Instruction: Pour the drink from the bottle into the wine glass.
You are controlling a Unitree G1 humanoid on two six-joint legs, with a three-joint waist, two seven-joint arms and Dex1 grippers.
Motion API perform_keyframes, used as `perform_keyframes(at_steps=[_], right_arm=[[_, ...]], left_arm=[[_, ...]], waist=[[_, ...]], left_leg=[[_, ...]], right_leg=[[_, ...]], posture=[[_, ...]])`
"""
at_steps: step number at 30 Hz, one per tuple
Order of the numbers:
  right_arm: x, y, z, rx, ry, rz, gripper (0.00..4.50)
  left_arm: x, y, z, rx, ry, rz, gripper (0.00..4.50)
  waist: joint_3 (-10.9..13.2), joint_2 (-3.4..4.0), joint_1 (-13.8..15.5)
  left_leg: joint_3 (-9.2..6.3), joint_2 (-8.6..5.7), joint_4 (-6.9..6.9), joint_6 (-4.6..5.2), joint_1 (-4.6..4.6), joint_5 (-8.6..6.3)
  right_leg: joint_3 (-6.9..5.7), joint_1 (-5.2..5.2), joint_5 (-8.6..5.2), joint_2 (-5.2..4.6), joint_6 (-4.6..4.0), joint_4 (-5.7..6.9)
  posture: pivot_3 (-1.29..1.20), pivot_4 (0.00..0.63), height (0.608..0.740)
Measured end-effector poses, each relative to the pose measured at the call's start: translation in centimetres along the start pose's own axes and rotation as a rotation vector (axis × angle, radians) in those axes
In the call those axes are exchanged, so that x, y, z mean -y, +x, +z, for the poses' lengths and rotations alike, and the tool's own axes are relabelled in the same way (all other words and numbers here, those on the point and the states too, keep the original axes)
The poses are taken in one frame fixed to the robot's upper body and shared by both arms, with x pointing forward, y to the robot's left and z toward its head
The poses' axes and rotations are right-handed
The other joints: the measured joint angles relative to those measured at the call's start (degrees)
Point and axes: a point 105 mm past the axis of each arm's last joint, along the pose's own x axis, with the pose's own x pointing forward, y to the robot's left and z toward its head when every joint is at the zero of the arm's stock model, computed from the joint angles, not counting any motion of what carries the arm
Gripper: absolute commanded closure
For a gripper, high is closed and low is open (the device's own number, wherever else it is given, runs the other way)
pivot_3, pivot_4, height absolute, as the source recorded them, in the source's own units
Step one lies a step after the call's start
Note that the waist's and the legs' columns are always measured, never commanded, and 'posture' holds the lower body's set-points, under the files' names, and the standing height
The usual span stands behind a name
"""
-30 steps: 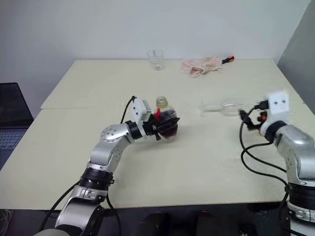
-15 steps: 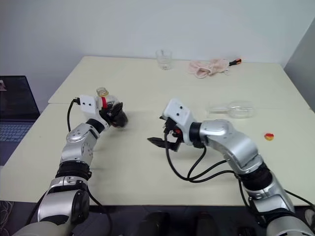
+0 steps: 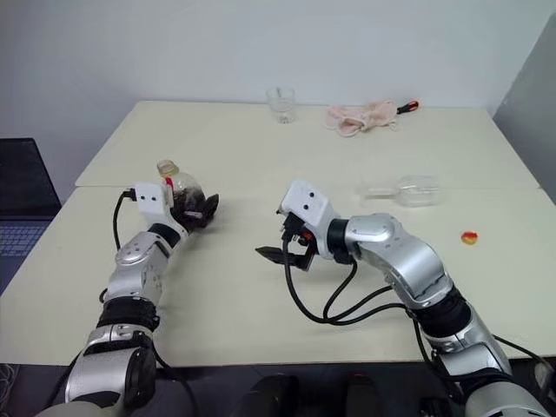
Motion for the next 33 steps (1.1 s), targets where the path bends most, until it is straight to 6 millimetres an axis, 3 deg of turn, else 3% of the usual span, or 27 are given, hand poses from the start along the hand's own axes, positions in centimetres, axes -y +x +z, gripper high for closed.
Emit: perform_keyframes(at_steps=[2, 9, 13, 15, 19, 24, 27, 33], right_arm=[[0.6, -0.7, -0.3, -0.005, 0.01, -0.019, 0.0], [3.8, -4.3, -2.3, -0.004, 0.205, -0.18, 0.0], [7.1, -6.3, -4.0, 0.071, 0.473, -0.376, 0.0], [7.8, -6.4, -5.1, 0.105, 0.632, -0.447, 0.0], [9.1, -5.7, -7.8, 0.14, 0.988, -0.605, 0.0], [11.4, -6.3, -8.9, 0.203, 1.218, -0.779, 0.0], [13.1, -7.2, -9.4, 0.259, 1.328, -0.87, 0.0], [14.9, -8.2, -11.8, 0.3, 1.493, -1.0, 0.0]], left_arm=[[-0.3, -1.2, 0.1, -0.009, 0.016, -0.006, 0.06], [-2.2, -8.3, -0.6, -0.125, 0.04, 0.01, 0.06], [-2.6, -13.1, -1.3, -0.234, 0.003, -0.061, 0.06], [-1.4, -14.5, -1.3, -0.277, -0.016, -0.159, 0.06], [5.0, -13.4, 0.9, -0.272, 0.025, -0.5, 0.06], [11.4, -10.1, 2.8, -0.212, 0.17, -0.741, 0.06], [12.8, -9.1, 2.8, -0.194, 0.217, -0.774, 0.06], [13.3, -8.8, 2.2, -0.183, 0.245, -0.8, 0.06]], waist=[[0.0, 0.01, -0.2], [0.0, 0.04, -0.1], [0.0, 0.08, -0.1], [0.0, 0.15, 0.2], [0.0, 0.45, 1.7], [0.0, 0.57, 1.4], [-0.1, 0.58, 0.0], [-0.1, 0.61, -2.1]], left_leg=[[0.02, 0.02, -0.03, -0.01, 0.0, -0.01], [0.06, 0.11, -0.17, -0.02, 0.0, -0.02], [0.1, 0.14, -0.26, -0.01, 0.02, -0.03], [0.1, 0.14, -0.38, -0.02, 0.03, -0.03], [0.13, 0.12, -0.43, -0.06, 0.04, 0.0], [0.29, 0.09, -0.46, -0.09, 0.04, 0.03], [0.4, 0.16, -0.76, -0.16, 0.07, 0.08], [0.46, 0.42, -0.86, -0.29, 0.11, 0.17]], right_leg=[[0.04, -0.02, 0.0, 0.01, 0.0, -0.01], [0.11, -0.1, 0.05, 0.08, -0.13, -0.04], [0.17, -0.11, 0.04, 0.1, -0.17, -0.08], [0.15, -0.11, 0.07, 0.1, -0.23, -0.09], [0.13, -0.11, 0.17, 0.09, -0.41, -0.09], [0.25, -0.07, 0.18, 0.06, -0.4, -0.04], [0.36, -0.1, 0.18, 0.07, -0.4, -0.05], [0.47, -0.17, 0.12, 0.34, -0.49, -0.02]], posture=[[0.0, 0.15, 0.74], [0.0, 0.15, 0.74], [0.0, 0.15, 0.74], [0.0, 0.15, 0.74], [0.0, 0.15, 0.74], [0.0, 0.15, 0.74], [0.0, 0.15, 0.74], [0.0, 0.15, 0.74]])
